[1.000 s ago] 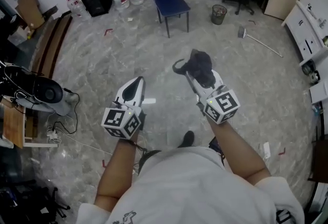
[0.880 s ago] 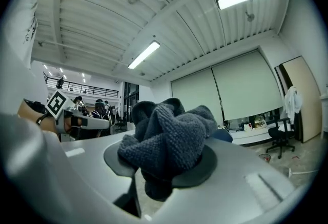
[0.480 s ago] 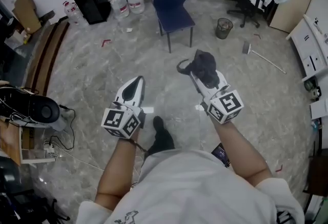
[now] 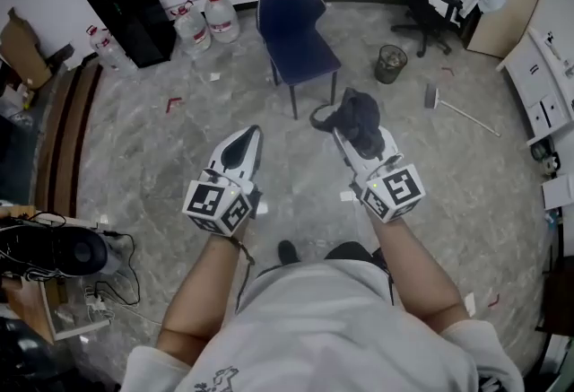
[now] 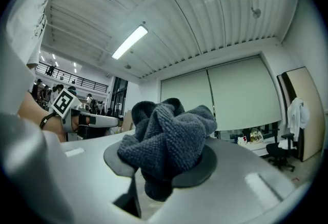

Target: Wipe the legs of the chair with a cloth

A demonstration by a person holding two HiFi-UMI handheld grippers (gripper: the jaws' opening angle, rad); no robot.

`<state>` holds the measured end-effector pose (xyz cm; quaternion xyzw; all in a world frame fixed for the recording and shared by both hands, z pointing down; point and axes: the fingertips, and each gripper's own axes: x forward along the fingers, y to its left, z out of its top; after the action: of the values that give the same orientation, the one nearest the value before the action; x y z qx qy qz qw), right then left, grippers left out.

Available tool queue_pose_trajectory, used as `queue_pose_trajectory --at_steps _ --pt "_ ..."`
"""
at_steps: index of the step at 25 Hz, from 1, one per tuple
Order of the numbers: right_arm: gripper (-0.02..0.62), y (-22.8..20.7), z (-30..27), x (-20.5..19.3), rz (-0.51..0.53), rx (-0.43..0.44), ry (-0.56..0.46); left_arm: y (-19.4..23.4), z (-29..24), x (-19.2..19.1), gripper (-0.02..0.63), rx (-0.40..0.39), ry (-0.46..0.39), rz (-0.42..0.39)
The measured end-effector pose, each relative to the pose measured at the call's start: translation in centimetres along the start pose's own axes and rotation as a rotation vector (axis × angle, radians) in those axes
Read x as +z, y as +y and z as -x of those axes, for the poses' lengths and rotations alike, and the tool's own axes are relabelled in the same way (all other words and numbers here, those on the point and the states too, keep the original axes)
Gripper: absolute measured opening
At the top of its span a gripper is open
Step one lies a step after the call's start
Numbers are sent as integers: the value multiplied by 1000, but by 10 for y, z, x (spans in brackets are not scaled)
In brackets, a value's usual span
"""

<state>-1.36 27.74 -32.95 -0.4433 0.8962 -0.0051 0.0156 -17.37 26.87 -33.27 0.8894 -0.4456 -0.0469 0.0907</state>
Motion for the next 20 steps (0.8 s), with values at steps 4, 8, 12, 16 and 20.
queue_pose_trajectory --at_steps 4,8,12,16,20 --pt "127 -49 -49 -10 -6 14 -14 38 -69 -5 5 -14 -1 13" --pt "127 -119 -107 -29 0 74 -13 66 -156 -11 5 -35 -37 4" --pt "126 -206 -178 -42 2 138 -12 98 -251 -15 5 14 -66 -23" --pt "127 -277 -248 -58 38 230 0 138 -336 -29 5 40 -71 -19" --pt "127 -315 -305 -92 61 297 34 189 -382 -53 5 80 -55 -18"
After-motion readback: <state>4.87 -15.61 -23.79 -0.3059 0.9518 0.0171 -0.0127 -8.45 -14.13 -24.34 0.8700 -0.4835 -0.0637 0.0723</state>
